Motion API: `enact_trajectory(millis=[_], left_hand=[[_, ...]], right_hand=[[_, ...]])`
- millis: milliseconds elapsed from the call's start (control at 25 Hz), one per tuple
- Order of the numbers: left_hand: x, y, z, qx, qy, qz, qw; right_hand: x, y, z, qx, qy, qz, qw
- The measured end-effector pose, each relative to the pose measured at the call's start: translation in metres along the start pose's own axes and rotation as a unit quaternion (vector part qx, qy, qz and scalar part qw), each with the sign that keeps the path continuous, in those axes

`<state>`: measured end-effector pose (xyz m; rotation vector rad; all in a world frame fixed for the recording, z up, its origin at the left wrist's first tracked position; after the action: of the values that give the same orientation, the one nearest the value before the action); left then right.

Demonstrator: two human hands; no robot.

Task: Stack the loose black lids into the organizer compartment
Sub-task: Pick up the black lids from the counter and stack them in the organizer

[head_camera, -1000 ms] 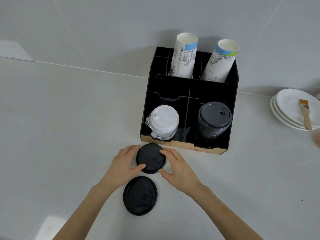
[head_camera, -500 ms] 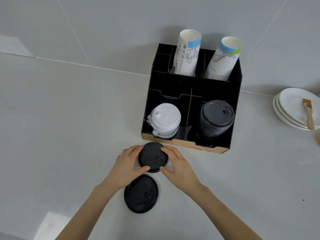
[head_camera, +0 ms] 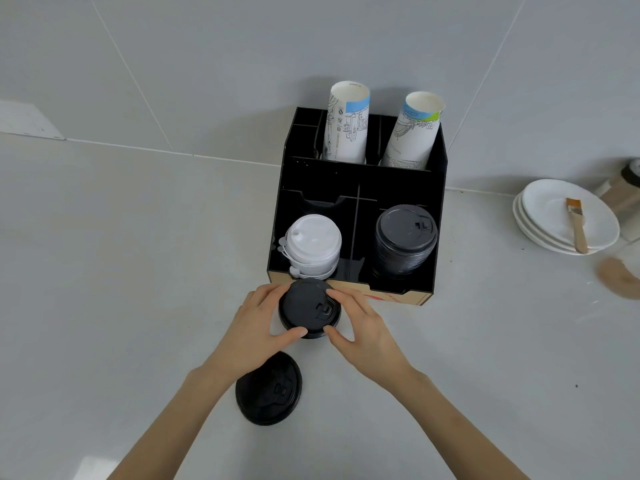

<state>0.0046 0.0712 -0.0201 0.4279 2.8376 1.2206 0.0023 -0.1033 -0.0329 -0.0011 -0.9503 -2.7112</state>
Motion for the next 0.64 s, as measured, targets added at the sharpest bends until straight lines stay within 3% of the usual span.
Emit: enact_trajectory(millis=[280,640], left_hand=[[-0.001,-0.004,-0.034,0.053,-0.029,-0.059,0.996],[-0.008,0.003,-0.060,0.040,-0.050,-0.097,0.993]], right_hand=[[0.010,0.026,0.005,-0.014,0.030,-0.039,0.999],[0.012,0.051,0.012,-0.041,0.040,-0.079,0.995]])
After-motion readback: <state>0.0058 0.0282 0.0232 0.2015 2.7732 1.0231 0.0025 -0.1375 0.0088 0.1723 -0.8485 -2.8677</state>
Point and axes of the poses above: each hand's wrist, its own x-axis away from the middle knuckle, its own y-axis out of the back of the hand, z = x × y, the point moved 2 cm from there along -x, towards the middle knuckle, and after that the axes turned 6 degrees about -y, right-handed, at the moved point
